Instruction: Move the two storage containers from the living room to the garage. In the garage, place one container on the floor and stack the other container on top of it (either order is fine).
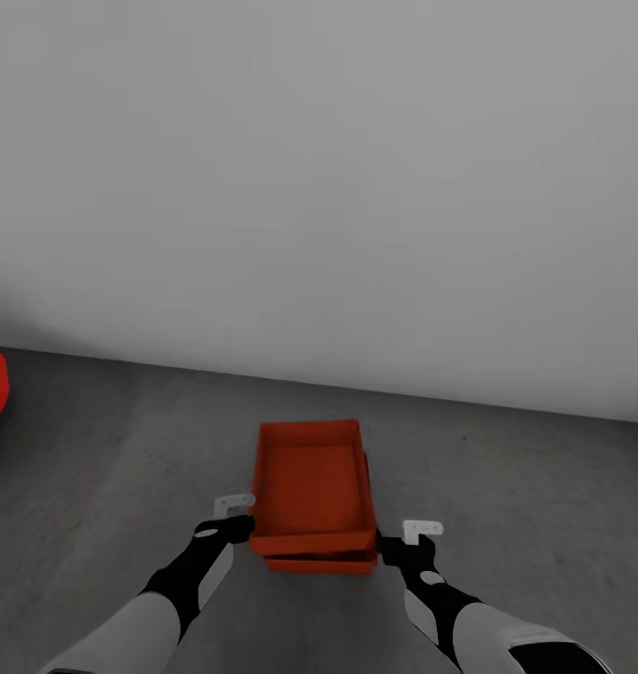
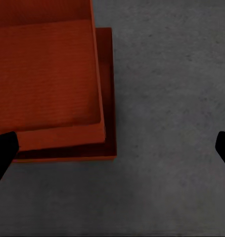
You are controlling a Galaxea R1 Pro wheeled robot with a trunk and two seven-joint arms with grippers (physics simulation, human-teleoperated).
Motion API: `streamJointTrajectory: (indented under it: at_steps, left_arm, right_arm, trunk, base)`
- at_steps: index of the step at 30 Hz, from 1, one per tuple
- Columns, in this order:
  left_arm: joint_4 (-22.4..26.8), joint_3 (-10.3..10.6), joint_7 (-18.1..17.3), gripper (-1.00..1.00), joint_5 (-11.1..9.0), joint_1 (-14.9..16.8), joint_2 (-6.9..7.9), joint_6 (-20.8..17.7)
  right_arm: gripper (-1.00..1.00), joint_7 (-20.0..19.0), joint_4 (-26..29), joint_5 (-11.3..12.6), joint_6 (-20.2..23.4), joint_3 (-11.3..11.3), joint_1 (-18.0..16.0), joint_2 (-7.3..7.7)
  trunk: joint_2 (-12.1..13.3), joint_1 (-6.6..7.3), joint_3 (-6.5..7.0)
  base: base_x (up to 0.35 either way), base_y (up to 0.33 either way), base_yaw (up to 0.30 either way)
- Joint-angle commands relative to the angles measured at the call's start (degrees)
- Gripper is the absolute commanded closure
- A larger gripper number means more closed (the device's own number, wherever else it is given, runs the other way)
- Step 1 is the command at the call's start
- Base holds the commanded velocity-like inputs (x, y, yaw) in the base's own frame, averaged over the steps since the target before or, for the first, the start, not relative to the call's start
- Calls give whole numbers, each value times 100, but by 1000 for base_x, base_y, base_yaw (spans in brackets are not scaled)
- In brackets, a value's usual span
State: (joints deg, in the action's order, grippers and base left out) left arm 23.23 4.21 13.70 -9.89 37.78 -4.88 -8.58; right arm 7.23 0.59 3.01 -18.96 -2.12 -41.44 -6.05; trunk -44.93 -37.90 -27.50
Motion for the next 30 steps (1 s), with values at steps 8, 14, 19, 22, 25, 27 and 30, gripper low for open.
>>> streamJointTrajectory:
  at_steps: [8,14,19,22,25,27,30]
  left_arm:
    - [14,45,45,-100,-57,1,4,-30]
    - [15,50,45,-100,-57,1,4,-30]
    - [16,53,45,-100,-57,1,4,-30]
    - [15,53,45,-100,-57,1,4,-30]
    - [15,53,45,-100,-57,1,4,-30]
    - [16,57,45,-100,-57,1,4,-28]
    - [20,60,45,-100,-57,1,4,-28]
  right_arm:
    - [-100,15,-7,33,-20,-25,-8,-2]
    - [-100,15,-7,40,-19,-25,-5,-2]
    - [-100,15,-7,40,-17,-25,-4,-2]
    - [-100,15,-7,36,-19,-25,-4,-2]
    - [-100,15,-7,34,-20,-25,-4,-2]
    - [-100,15,-7,33,-20,-25,-4,-2]
    - [-100,15,-7,33,-20,-25,-4,-2]
  trunk:
    - [-5,3,-6]
    - [-5,3,-6]
    - [-5,3,-6]
    - [-5,3,-6]
    - [-5,3,-6]
    - [-5,3,-6]
    - [-5,3,-6]
  base:
    - [-346,0,0]
    - [-346,0,0]
    - [-346,0,0]
    - [-346,0,0]
    - [-346,0,0]
    - [-346,0,0]
    - [-346,0,0]
